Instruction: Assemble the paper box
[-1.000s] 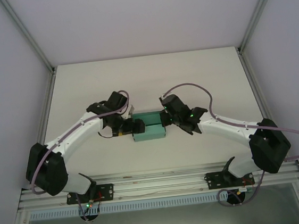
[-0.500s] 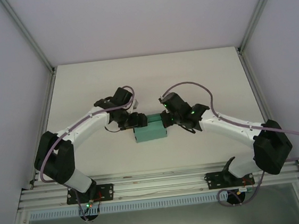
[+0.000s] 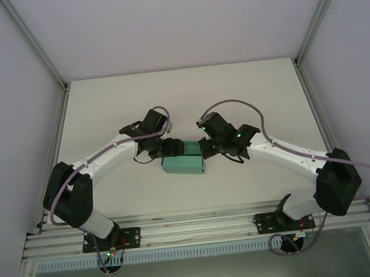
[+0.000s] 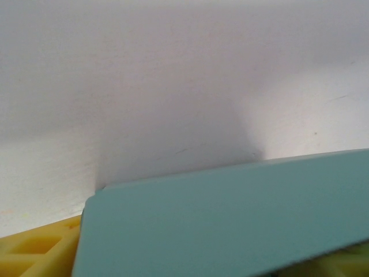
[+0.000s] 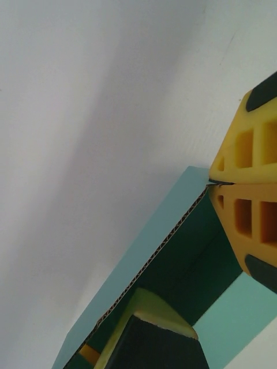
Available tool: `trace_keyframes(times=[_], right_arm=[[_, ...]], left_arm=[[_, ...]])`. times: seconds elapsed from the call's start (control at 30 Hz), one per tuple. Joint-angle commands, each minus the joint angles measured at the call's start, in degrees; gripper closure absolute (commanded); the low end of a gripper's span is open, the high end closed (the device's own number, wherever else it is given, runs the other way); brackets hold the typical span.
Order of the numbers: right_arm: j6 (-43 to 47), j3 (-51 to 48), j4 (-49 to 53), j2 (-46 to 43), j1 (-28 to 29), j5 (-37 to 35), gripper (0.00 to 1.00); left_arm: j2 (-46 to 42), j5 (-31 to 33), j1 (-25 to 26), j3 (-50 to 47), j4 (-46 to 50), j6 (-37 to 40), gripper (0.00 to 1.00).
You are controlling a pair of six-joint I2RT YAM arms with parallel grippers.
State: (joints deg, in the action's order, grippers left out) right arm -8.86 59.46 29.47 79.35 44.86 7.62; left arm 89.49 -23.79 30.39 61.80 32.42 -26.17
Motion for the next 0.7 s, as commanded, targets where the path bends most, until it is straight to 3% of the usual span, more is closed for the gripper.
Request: trace_keyframes(times=[0.0, 0.1, 0.33, 0.67], right_arm=[[-2.3, 0.4, 0.4, 0.0, 0.3, 1.2, 1.00], [-2.3, -0.7, -1.2, -1.3, 0.4, 0.3, 1.00], [-1.8, 0.3, -0.5, 0.0, 0.3, -0.6, 1.00], [-1.1, 0.2, -0.9, 0.4, 0.3, -0.4, 1.00]], left_arm=[[-0.3, -0.9, 0.9, -1.0, -3.5, -0.7, 0.28], [-1.9, -1.3, 0.9, -0.4, -3.0, 0.7, 0.24], [-5.0, -0.6, 0.9, 4.3, 3.0, 3.3, 0.00], [-14.7, 6.0, 0.9, -1.0, 15.9, 1.7, 0.00]])
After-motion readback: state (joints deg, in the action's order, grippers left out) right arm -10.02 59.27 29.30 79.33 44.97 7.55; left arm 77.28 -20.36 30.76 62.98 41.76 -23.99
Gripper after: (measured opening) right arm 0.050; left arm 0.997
